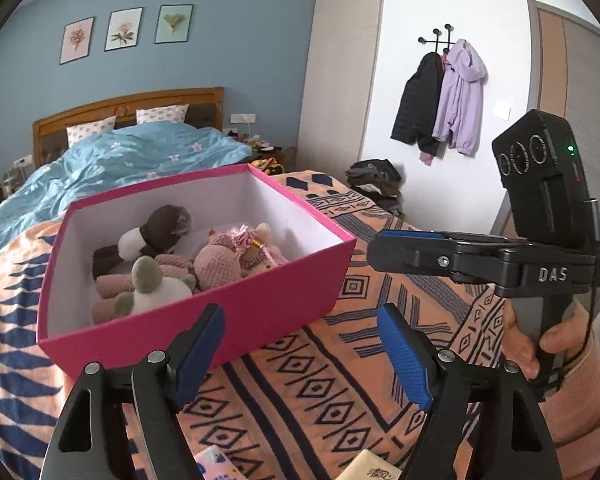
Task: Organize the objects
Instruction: 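Move the right gripper to the gold tissue pack on the blanket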
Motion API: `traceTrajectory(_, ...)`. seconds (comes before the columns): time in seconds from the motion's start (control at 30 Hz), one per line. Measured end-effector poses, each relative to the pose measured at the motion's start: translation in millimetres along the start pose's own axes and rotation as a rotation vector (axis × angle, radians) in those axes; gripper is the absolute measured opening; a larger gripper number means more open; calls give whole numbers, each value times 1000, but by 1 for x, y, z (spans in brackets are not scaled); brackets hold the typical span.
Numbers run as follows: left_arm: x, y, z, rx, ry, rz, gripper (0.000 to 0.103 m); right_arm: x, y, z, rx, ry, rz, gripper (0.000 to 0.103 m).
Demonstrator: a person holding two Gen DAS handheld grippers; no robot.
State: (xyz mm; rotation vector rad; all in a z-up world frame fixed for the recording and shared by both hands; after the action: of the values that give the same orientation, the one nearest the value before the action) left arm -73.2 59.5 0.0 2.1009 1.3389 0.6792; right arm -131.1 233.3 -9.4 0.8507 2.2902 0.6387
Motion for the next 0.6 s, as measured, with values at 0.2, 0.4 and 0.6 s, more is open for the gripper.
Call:
traceTrajectory(0.2,5,-2,12,-21,14,-3,80,-2,-5,18,-24,-8,-16,62)
traceTrajectory(0.4,0,-4,35,-65,61,16,80,2,-21,39,-77,-44,-60,62)
traceTrajectory(0.6,0,-8,65,-118,104,31,80,4,-39,61,-150,-68,-92,62)
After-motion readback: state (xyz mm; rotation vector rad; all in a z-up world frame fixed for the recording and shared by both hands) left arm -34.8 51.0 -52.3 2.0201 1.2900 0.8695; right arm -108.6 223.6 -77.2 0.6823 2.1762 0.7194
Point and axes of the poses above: each gripper's, at about its wrist camera, not at the fingertips, and y roughly against the way its jaws point, x to its right, z to its underside, the point moved 2 cm from there along -y, roughly the way its jaws point, and after that the axes turned 11 degrees about -x, right-handed, at the moved point
